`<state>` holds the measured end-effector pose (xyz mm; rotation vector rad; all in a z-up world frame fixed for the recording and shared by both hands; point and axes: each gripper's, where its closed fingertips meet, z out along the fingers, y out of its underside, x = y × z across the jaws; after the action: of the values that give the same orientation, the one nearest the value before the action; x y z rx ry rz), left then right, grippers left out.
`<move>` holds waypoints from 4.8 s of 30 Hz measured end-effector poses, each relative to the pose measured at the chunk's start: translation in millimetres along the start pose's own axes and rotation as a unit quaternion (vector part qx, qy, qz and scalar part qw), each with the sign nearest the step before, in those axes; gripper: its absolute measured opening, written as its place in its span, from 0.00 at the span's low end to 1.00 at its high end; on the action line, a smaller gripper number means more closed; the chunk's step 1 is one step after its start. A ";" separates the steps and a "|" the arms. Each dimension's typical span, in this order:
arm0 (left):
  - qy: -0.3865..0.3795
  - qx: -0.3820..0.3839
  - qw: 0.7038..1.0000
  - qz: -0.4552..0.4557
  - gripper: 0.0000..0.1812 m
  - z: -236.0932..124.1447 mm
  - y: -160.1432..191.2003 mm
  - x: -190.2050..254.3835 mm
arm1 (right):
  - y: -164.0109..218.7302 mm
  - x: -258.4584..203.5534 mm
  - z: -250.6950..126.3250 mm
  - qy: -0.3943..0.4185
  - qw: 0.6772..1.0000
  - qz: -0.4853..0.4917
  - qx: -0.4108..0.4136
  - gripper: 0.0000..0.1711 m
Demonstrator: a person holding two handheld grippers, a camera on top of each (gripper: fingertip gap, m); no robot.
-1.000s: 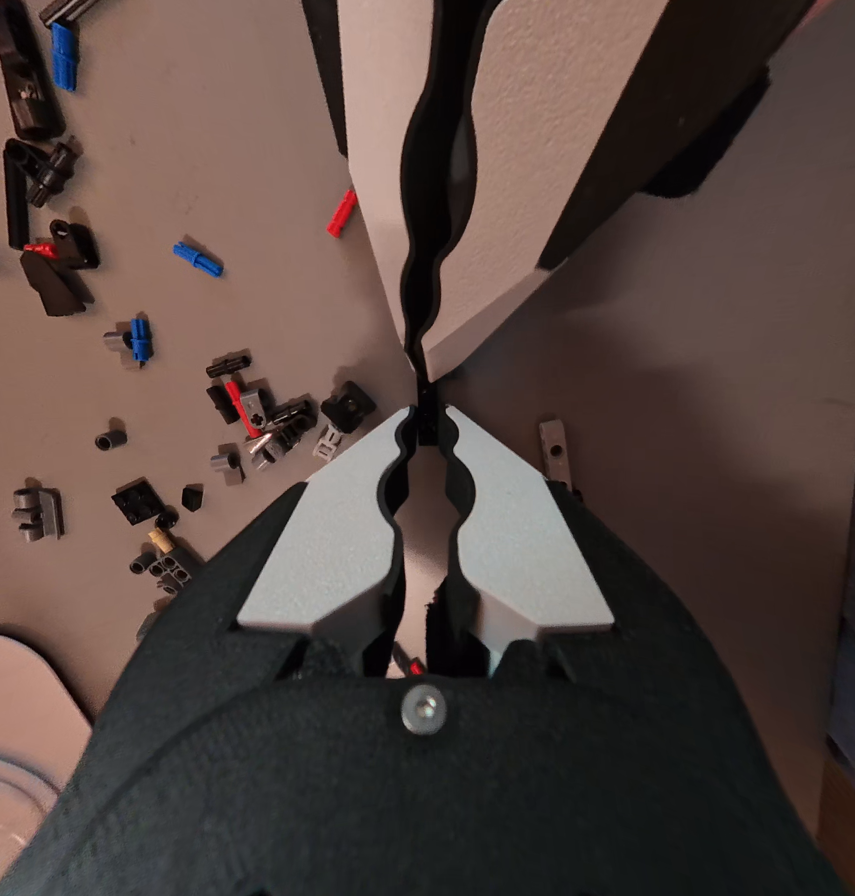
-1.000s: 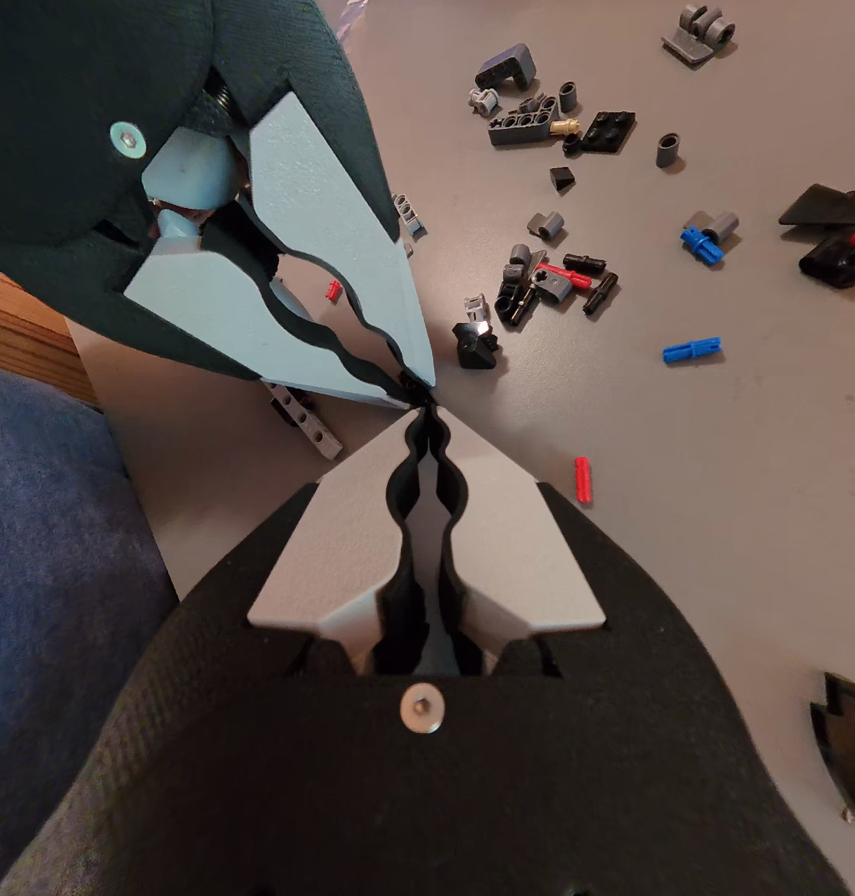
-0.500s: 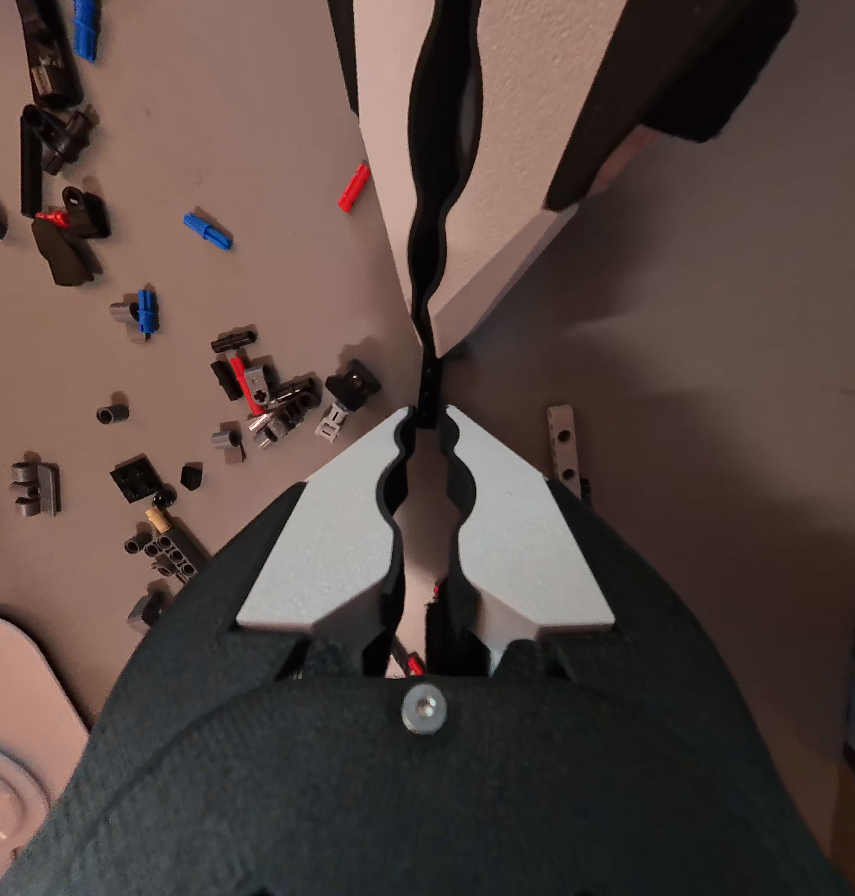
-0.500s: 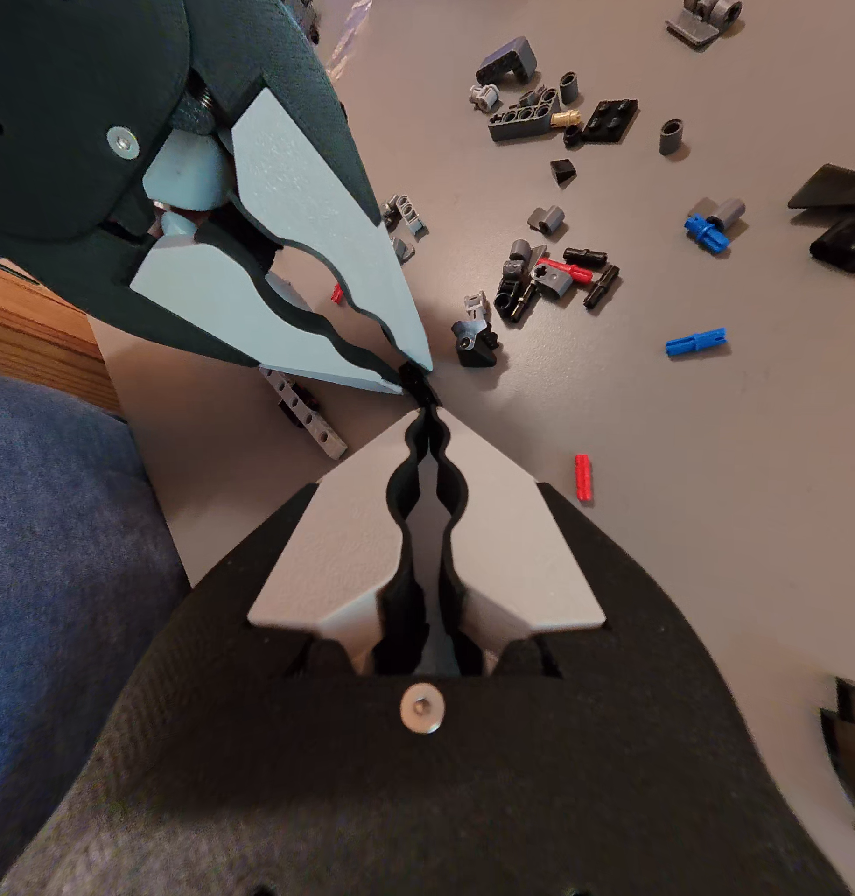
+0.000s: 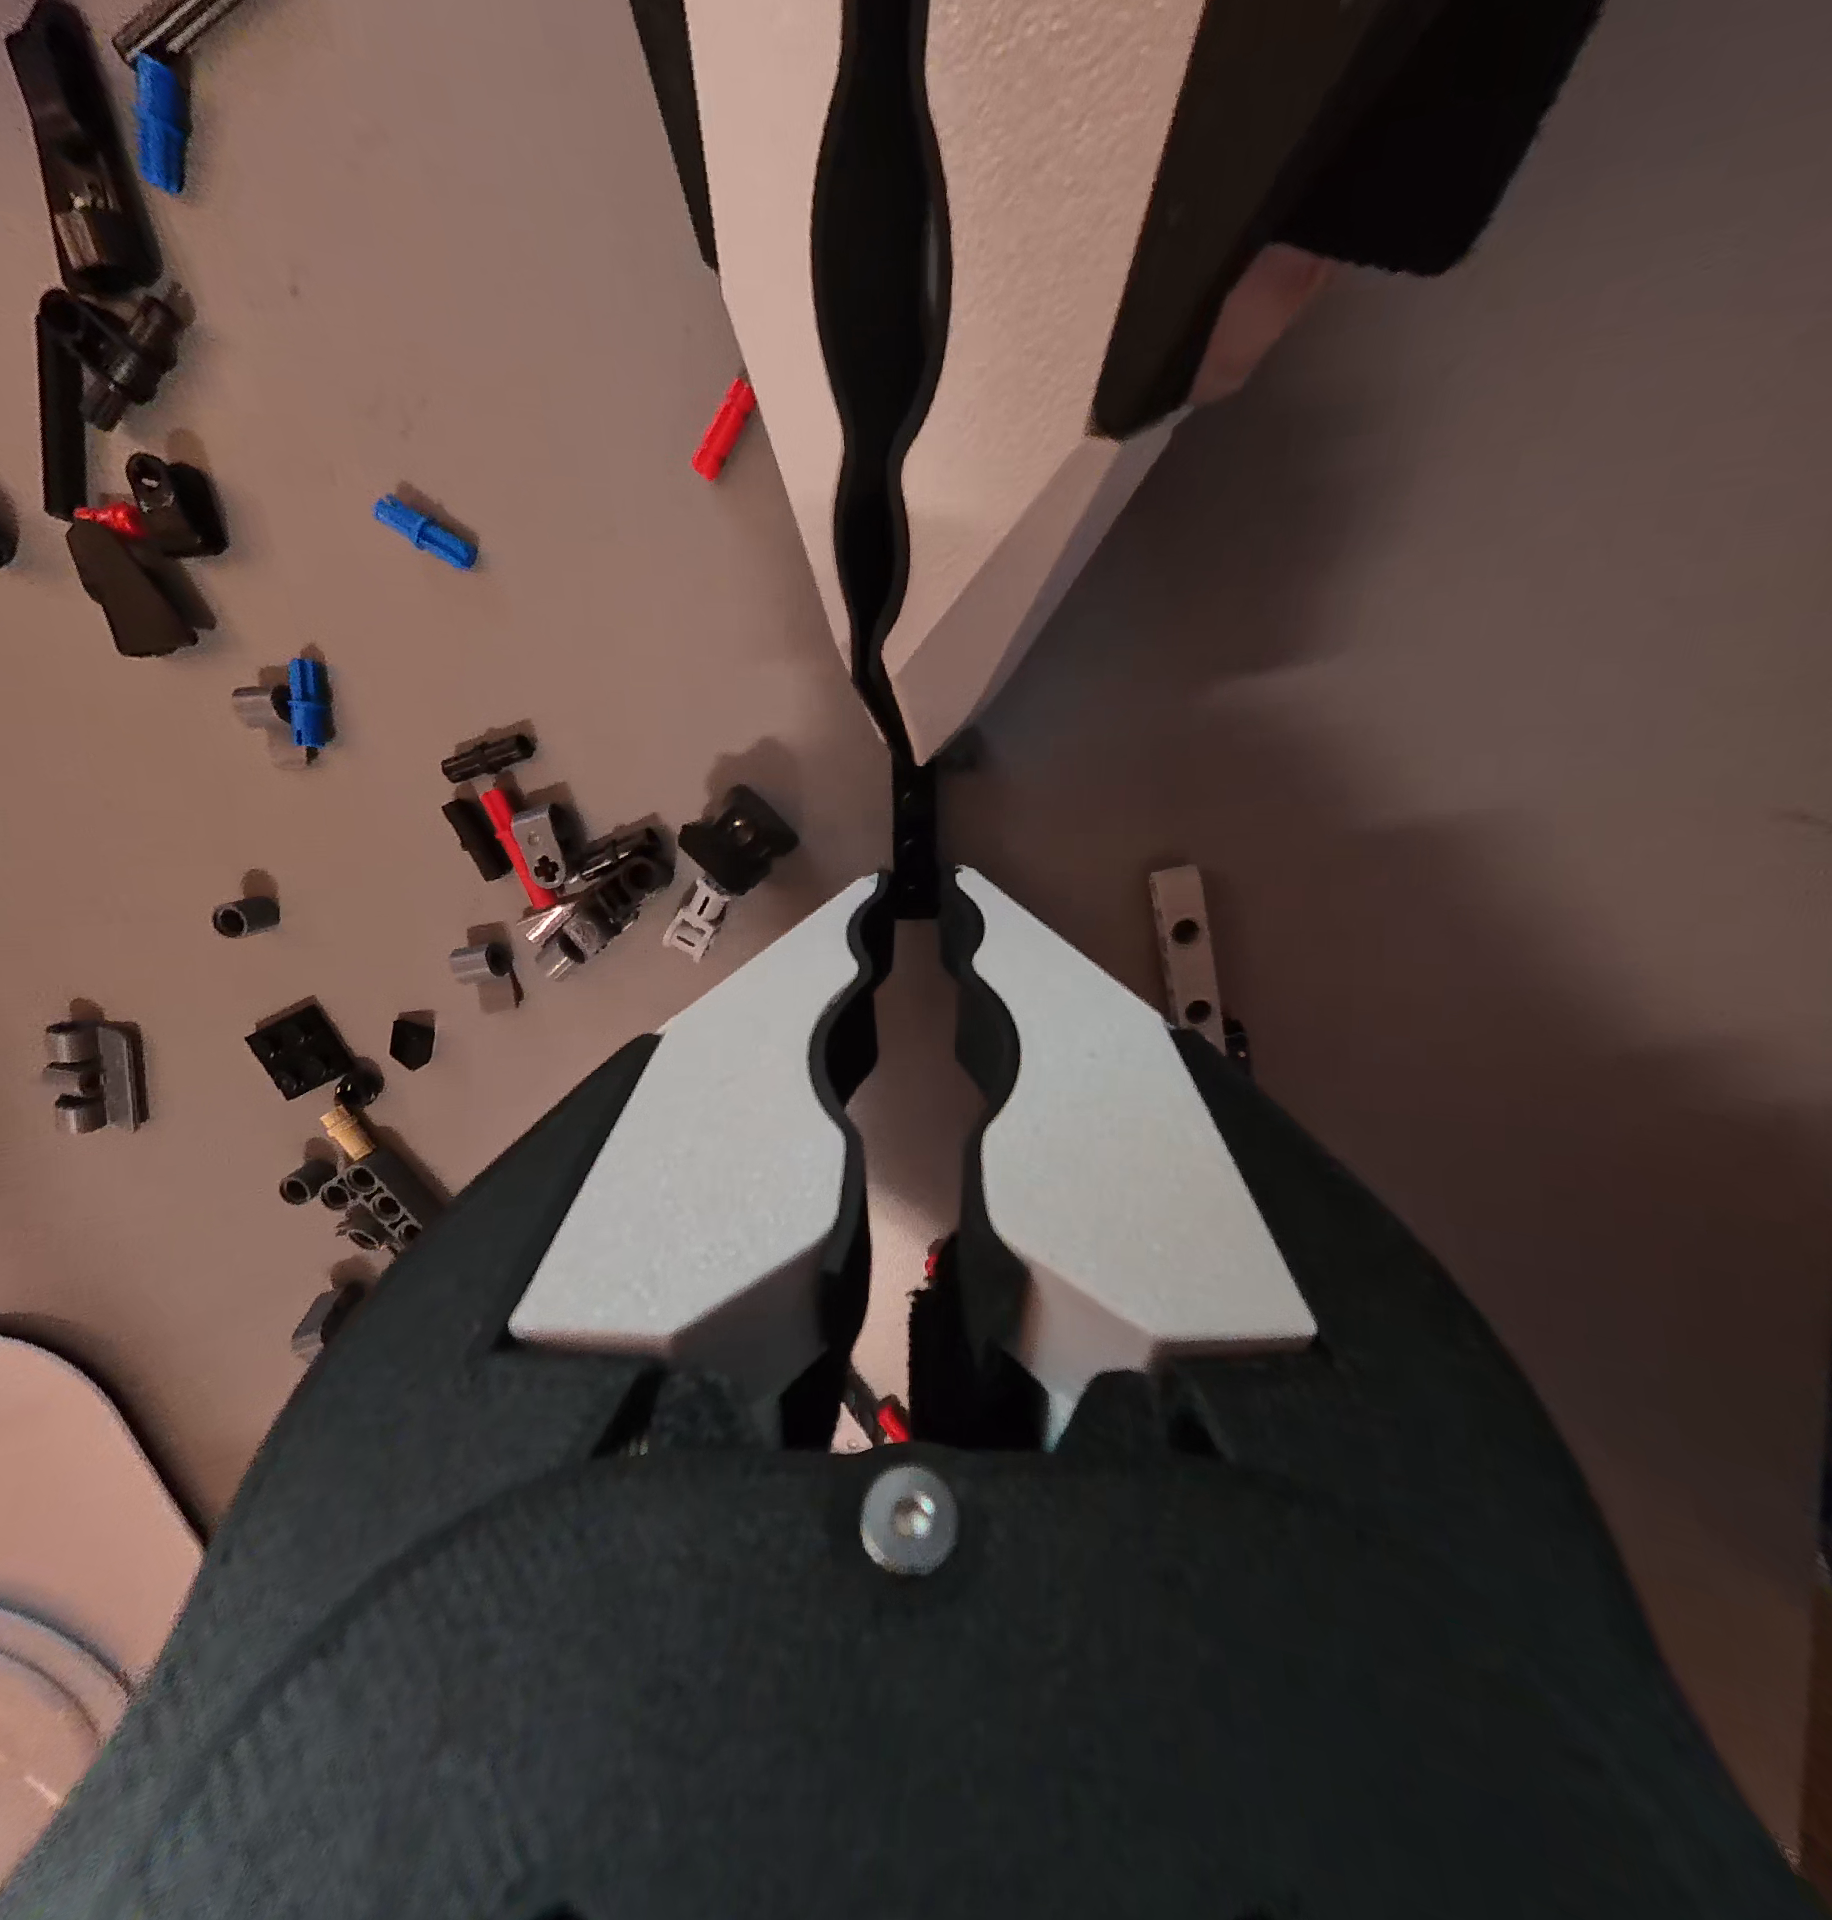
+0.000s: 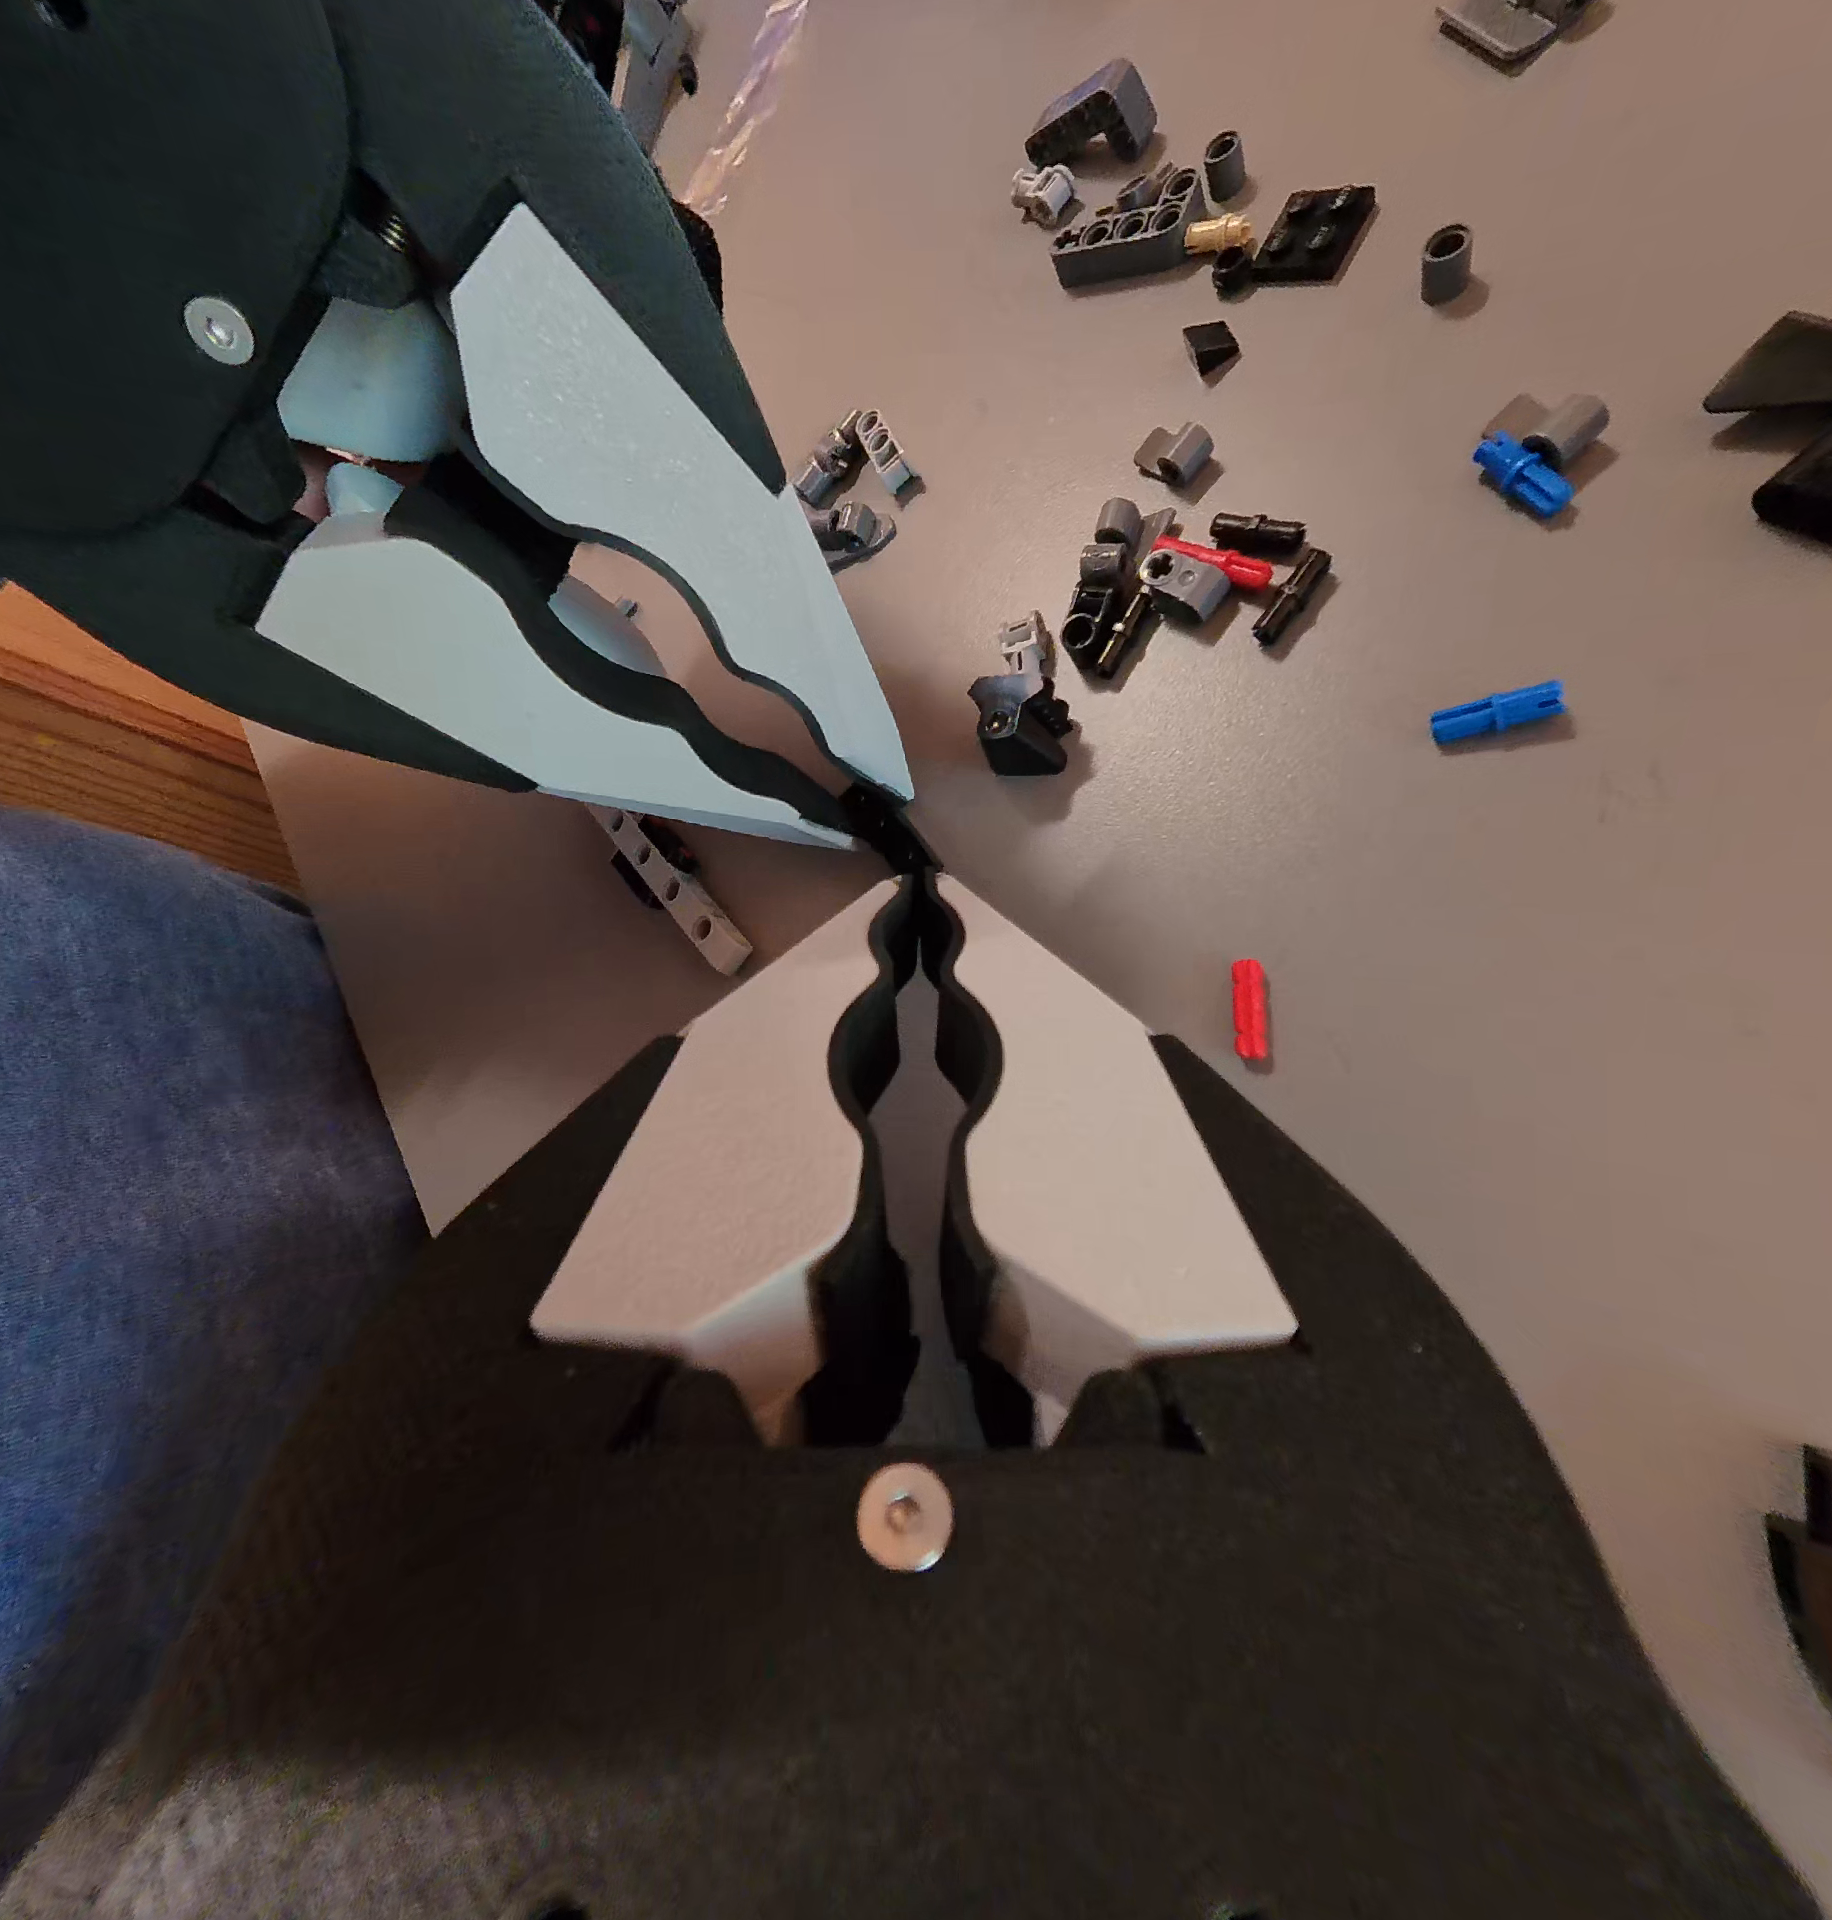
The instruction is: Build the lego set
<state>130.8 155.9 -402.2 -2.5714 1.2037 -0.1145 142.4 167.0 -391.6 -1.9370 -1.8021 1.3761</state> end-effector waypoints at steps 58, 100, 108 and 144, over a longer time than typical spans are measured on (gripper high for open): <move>0.036 -0.016 0.994 0.103 0.04 4.2 -4.3 -1.7 | 3.7 3.0 -5.6 0.002 1.000 0.022 -0.001 0.00; -0.014 0.057 0.997 -0.045 0.03 0.8 5.1 -5.6 | 8.8 0.4 2.0 0.108 0.990 -0.086 -0.037 0.09; -0.022 0.073 0.994 -0.084 0.02 -2.4 13.4 -1.9 | 0.7 5.7 9.5 0.112 0.986 -0.107 -0.059 0.04; -0.075 0.173 0.956 -0.225 0.10 -40.6 54.0 -7.0 | 3.1 3.4 -1.3 0.113 0.985 -0.119 -0.055 0.16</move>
<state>78.5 119.1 -379.3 -2.4355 0.4757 -0.2015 145.0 169.7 -394.6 -1.7729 -1.9550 0.9607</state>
